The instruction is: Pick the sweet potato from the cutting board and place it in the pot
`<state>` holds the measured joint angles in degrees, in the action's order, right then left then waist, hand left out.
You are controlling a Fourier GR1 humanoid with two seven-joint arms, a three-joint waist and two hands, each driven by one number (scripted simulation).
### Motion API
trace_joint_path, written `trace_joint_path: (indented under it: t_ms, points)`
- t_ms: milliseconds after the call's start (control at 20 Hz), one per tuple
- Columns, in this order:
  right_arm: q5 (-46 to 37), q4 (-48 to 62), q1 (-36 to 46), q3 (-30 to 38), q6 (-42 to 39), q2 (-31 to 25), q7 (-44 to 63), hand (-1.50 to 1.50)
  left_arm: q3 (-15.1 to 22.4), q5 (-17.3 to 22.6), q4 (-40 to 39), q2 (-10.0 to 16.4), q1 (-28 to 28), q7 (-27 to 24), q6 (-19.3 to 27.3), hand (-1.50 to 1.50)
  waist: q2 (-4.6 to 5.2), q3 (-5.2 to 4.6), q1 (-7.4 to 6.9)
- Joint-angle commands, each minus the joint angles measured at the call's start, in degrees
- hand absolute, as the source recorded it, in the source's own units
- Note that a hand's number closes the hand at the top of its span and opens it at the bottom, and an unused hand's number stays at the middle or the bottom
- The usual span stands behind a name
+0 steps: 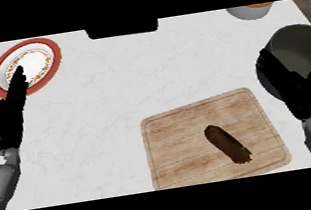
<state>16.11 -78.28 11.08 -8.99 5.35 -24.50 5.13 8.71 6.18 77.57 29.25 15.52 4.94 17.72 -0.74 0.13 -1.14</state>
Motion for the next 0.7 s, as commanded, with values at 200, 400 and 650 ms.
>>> trace_joint_path:
  t_ms: [200, 400, 650]
  points:
    - [1.6, -9.5, 17.8, -17.2, -26.1, 1.1, 1.1, 1.5, 0.9, 4.5, 5.3, -6.5, 5.7, -3.3, -2.2, 0.0, 0.93, -0.69, -8.85]
    - [-11.8, -12.5, 29.0, -19.2, -33.5, -9.9, -7.9, -1.5, 1.0, 8.0, 6.0, -11.2, 7.2, -2.5, -2.1, 0.0, 1.18, -0.4, -6.16]
    - [-14.2, -13.5, 32.9, -23.2, -47.5, -13.7, -26.0, -1.5, -0.5, 9.7, 6.8, -11.6, 6.2, -4.6, -2.8, 0.0, 2.01, 0.03, -4.74]
